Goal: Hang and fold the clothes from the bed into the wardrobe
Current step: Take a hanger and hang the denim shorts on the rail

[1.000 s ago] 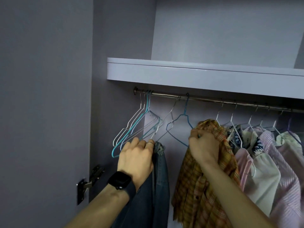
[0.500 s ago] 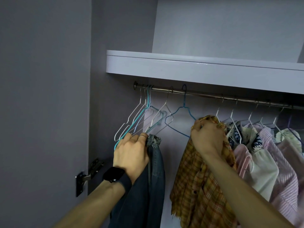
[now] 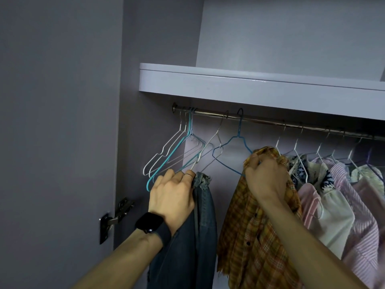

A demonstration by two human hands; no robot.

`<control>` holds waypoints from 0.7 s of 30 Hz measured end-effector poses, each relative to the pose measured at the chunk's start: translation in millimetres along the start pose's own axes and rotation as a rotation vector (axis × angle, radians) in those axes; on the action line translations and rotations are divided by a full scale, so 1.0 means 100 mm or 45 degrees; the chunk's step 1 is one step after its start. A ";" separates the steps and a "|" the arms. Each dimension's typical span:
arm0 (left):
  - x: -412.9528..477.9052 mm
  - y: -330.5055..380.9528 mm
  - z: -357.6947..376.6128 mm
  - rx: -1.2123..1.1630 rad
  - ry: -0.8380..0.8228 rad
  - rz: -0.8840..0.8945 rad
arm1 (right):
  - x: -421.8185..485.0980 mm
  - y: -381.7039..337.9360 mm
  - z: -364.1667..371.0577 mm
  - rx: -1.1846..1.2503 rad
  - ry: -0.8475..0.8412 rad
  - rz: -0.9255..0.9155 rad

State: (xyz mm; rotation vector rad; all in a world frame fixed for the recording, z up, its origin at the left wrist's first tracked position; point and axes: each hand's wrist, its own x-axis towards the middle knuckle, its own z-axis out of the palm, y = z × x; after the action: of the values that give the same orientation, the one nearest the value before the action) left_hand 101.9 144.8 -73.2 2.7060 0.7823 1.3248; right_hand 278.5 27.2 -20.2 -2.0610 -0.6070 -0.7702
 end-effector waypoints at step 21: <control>-0.84 -0.16 -0.64 -0.087 -0.192 -0.009 | -1.06 0.52 0.02 -0.142 -0.334 0.056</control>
State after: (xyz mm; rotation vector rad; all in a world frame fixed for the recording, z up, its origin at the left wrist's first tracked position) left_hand 4.3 109.0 -97.9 2.7075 0.7180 1.1083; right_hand 239.1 -14.3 -123.6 -2.2911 -0.6729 -0.5215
